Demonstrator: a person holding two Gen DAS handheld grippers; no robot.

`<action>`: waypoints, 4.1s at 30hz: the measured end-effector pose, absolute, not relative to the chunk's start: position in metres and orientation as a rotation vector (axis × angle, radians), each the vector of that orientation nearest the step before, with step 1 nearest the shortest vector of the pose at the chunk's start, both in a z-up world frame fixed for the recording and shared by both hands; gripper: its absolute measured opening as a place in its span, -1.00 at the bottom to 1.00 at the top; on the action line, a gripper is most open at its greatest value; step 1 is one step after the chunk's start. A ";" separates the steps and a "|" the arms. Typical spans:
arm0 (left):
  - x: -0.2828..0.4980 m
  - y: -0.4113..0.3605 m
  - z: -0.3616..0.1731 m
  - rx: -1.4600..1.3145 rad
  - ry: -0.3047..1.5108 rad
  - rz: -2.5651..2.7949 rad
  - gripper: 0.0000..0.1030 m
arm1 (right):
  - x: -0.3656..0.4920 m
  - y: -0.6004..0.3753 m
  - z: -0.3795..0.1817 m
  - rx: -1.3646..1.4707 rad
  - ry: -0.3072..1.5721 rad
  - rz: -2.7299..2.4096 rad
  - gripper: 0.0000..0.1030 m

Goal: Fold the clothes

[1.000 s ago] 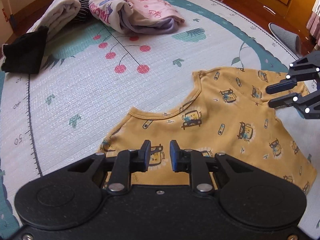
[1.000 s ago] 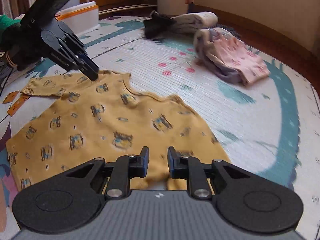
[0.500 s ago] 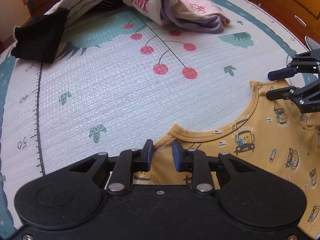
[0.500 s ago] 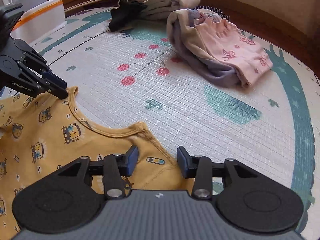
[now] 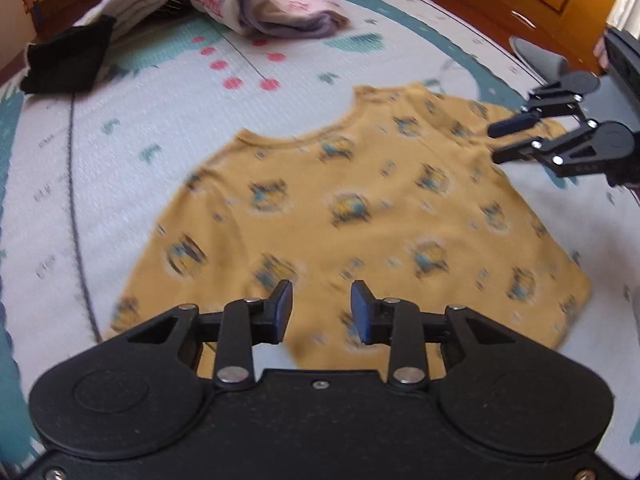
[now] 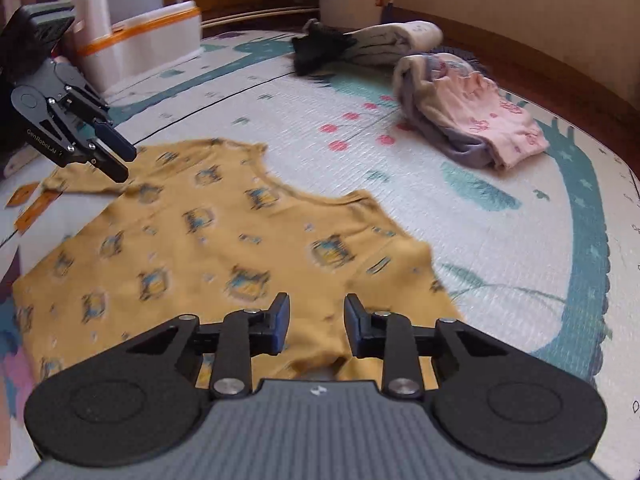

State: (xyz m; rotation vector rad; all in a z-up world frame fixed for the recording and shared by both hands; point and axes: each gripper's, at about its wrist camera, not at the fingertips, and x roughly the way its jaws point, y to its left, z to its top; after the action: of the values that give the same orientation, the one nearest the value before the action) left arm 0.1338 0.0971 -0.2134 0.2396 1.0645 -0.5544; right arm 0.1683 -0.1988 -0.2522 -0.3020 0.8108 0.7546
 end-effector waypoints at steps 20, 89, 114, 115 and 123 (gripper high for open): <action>0.032 0.093 -0.247 0.419 1.158 -0.639 -0.28 | 0.034 -0.205 -0.265 -0.476 0.996 0.939 -0.45; 0.123 -0.101 -0.161 0.514 1.019 -0.877 -0.13 | 0.141 -0.458 -0.304 0.322 0.863 0.174 -0.27; 0.249 -0.064 -0.192 0.197 1.109 -0.621 -0.13 | 0.103 -0.435 -0.231 0.355 0.697 0.360 -0.82; 0.254 -0.064 -0.193 0.166 1.123 -0.620 -0.13 | 0.101 -0.433 -0.227 0.383 0.690 0.383 -0.82; 0.279 -0.060 -0.192 -0.091 1.272 -0.695 -0.13 | 0.091 -0.390 -0.191 0.506 0.655 0.602 -0.82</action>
State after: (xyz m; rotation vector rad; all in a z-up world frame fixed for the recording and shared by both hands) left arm 0.2787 -0.0604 -0.1917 -0.0911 1.2720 -0.6952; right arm 0.0910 -0.3902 -0.1910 0.5060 0.6553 0.6020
